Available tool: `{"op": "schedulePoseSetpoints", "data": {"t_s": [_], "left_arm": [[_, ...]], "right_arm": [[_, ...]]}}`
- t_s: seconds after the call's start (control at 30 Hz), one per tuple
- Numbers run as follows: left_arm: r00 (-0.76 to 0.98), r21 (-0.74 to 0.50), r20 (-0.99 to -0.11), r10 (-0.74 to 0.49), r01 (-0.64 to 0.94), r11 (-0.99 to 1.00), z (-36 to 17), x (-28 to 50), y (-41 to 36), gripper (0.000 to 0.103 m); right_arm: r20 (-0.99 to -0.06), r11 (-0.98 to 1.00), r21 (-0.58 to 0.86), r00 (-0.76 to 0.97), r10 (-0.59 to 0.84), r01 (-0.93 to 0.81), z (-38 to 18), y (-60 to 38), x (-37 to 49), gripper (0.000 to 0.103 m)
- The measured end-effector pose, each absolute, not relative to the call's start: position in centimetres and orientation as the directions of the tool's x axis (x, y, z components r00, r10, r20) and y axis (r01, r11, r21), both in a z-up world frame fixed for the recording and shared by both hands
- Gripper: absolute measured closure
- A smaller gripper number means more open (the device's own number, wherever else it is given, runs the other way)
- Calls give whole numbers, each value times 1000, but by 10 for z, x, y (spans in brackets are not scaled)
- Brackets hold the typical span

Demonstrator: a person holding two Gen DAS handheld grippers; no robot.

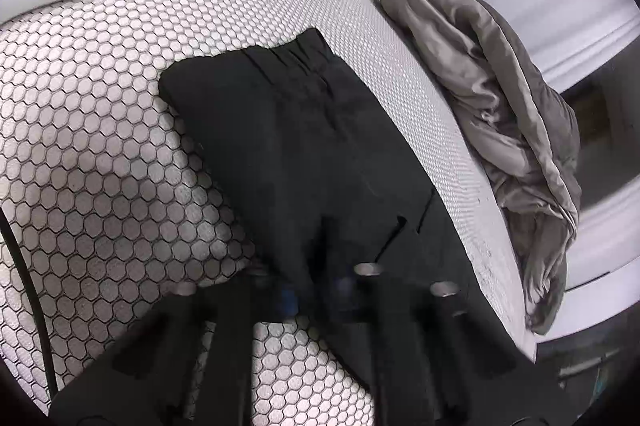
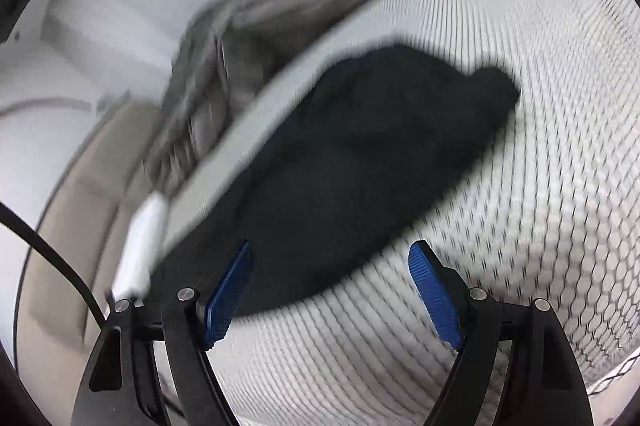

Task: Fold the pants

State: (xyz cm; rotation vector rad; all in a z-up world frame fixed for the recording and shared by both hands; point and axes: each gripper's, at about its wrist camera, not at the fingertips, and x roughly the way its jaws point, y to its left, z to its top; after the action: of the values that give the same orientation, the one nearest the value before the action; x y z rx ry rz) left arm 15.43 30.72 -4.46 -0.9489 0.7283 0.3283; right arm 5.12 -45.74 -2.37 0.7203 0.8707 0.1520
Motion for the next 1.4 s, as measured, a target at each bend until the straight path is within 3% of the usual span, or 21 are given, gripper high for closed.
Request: {"op": "schedulePoseSetpoints", "data": {"t_s": [0.1, 0.2, 0.23, 0.27, 0.3, 0.37, 0.4, 0.57, 0.67, 0.73, 0.8, 0.83, 0.9, 0.97, 1.03, 1.1, 1.17, 1.2, 1.27, 1.4], "left_arm": [[732, -612, -681, -22, -552, 567, -39, 156, 307, 101], [730, -585, -683, -1, -547, 599, -33, 148, 304, 102], [731, -580, -683, 3, -545, 606, -30, 144, 304, 102], [728, -574, -686, 8, -548, 608, -29, 139, 304, 102], [721, -565, -693, 13, -555, 610, -28, 133, 304, 102], [714, -550, -699, 21, -556, 623, -24, 127, 303, 102], [715, -547, -699, 19, -551, 630, -21, 122, 302, 102], [700, -498, -714, 29, -536, 681, -8, 85, 292, 102], [674, -464, -737, 42, -551, 694, -12, 59, 284, 100], [629, -411, -774, 66, -579, 704, -17, 52, 281, 94], [618, -392, -781, 86, -593, 704, -14, 43, 279, 89], [622, -377, -776, 107, -593, 711, -7, 37, 277, 88], [620, -315, -764, 179, -600, 735, 7, 23, 268, 83], [631, -265, -737, 242, -599, 756, 24, 10, 255, 58], [674, -266, -695, 249, -563, 783, 42, -3, 239, 40], [725, -277, -657, 207, -487, 829, 58, -9, 219, 30], [759, -246, -636, 143, -375, 894, 69, -6, 185, 9], [763, -233, -637, 113, -330, 915, 71, -1, 171, 5], [767, -212, -640, 40, -226, 951, 71, 7, 135, 1], [768, -173, -637, -69, -55, 983, 61, 30, 63, 1]], "right_arm": [[-598, 710, 689, 670, 440, 148, -36, -466, 63, 22], [-579, 732, 665, 720, 382, 146, -38, -476, 83, 22], [-570, 730, 664, 742, 353, 162, -39, -480, 88, 28], [-562, 714, 673, 761, 323, 195, -42, -486, 93, 40], [-570, 667, 698, 766, 297, 261, -50, -492, 97, 66], [-534, 559, 776, 777, 334, 293, -62, -499, 97, 97], [-514, 537, 794, 786, 343, 285, -61, -500, 94, 101], [-500, 613, 751, 818, 285, 245, -30, -499, 42, 102], [-537, 616, 736, 797, 278, 281, -35, -499, 1, 102], [-599, 608, 723, 736, 315, 328, -49, -503, -14, 83], [-590, 613, 729, 732, 339, 304, -48, -504, -19, 78], [-596, 638, 706, 744, 301, 308, -40, -505, -25, 75], [-599, 695, 641, 779, 188, 325, -17, -507, -39, 57], [-548, 705, 650, 818, 176, 284, 5, -506, -51, 57], [-466, 753, 639, 858, 216, 158, 34, -497, -58, 52], [-434, 807, 586, 869, 238, 71, 52, -479, -60, 27], [-433, 843, 538, 861, 268, 8, 61, -455, -53, 15], [-443, 856, 517, 853, 277, -10, 63, -442, -47, 7], [-487, 901, 431, 826, 283, -54, 64, -407, -29, 1], [-584, 954, 247, 759, 287, -170, 60, -330, 7, 1]]}}
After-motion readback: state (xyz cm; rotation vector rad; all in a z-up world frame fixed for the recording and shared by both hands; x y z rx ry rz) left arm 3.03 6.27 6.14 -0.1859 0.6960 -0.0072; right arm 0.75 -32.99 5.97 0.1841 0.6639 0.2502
